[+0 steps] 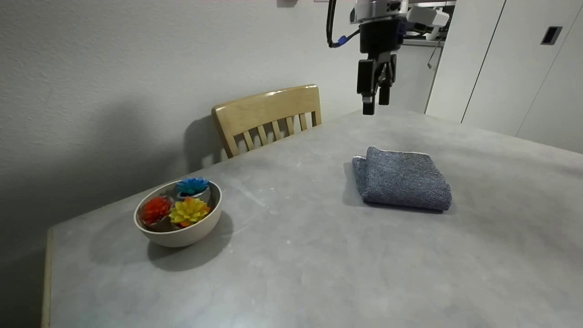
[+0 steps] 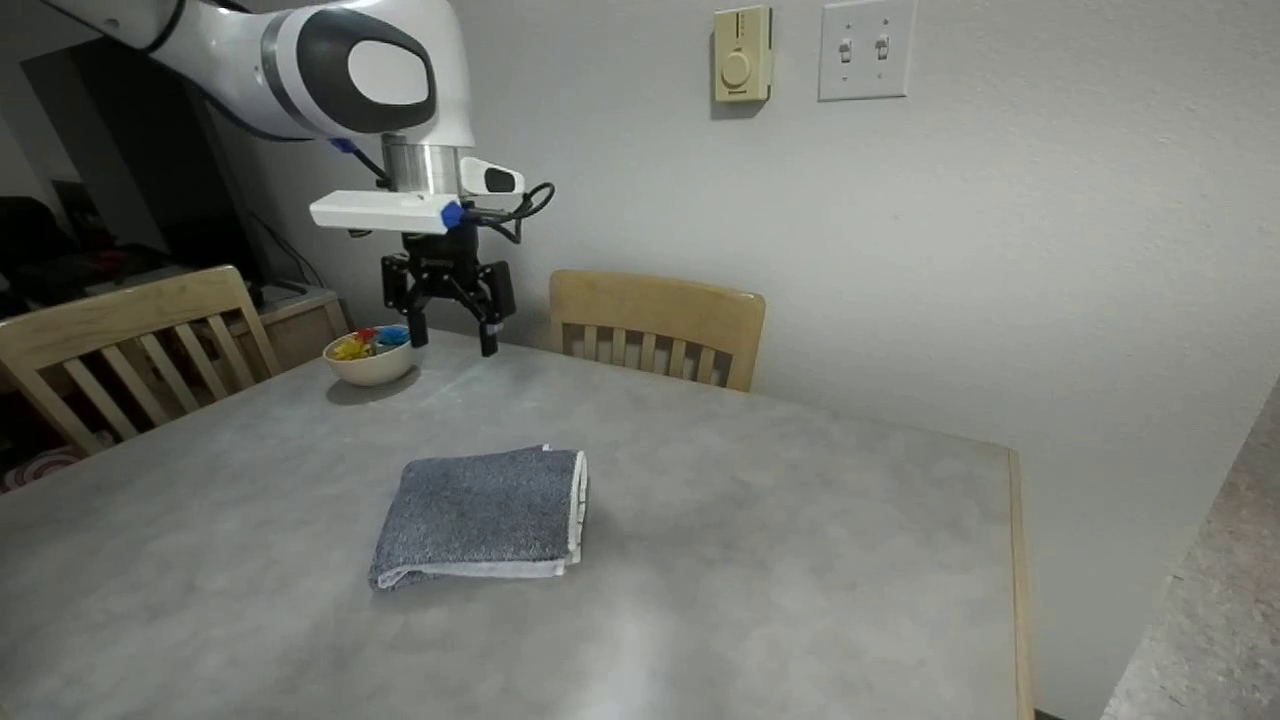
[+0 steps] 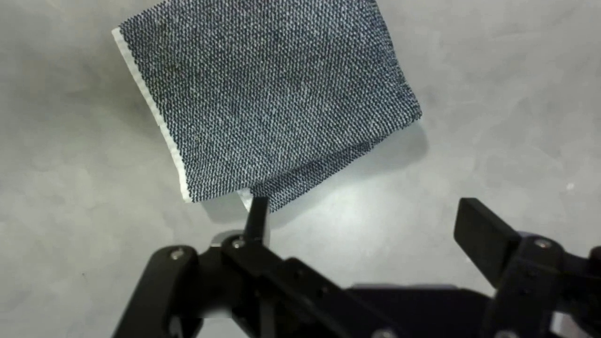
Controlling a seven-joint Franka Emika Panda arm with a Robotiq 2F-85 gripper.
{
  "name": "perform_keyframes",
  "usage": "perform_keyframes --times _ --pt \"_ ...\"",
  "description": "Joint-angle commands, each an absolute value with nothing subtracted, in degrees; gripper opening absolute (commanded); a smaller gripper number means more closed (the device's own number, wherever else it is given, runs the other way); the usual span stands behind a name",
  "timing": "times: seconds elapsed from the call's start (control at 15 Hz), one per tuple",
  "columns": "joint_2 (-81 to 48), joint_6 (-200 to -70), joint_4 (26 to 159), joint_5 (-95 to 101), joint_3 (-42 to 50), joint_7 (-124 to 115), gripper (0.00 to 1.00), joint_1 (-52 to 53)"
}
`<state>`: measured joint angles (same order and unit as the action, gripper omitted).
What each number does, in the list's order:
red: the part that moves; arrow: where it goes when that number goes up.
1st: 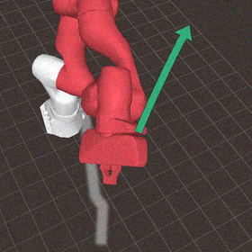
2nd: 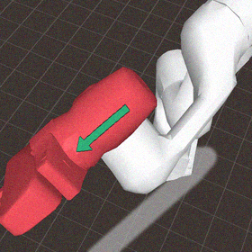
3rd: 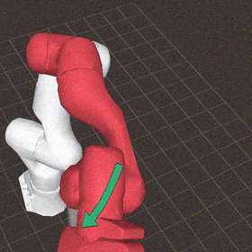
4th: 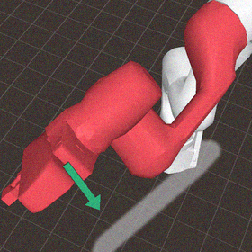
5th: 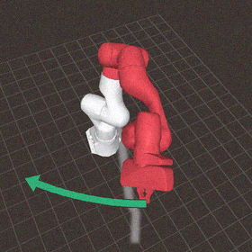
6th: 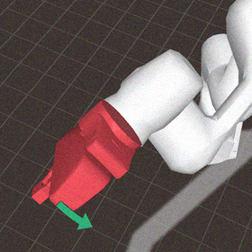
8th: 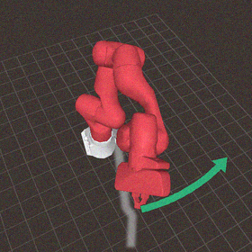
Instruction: Fold the towel
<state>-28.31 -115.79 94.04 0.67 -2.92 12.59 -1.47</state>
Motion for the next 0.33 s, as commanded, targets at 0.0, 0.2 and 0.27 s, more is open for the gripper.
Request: perform_keyframes --times 0.0,0.2,0.27 --pt "-23.72 -120.04 101.69 -1.42 -3.27 10.0 1.0 -1.05" --pt "-25.83 -117.85 98.79 -1.02 -2.94 10.12 1.0 -0.5" --pt "-25.59 -117.92 99.29 -1.19 -2.97 9.97 1.0 -0.43"
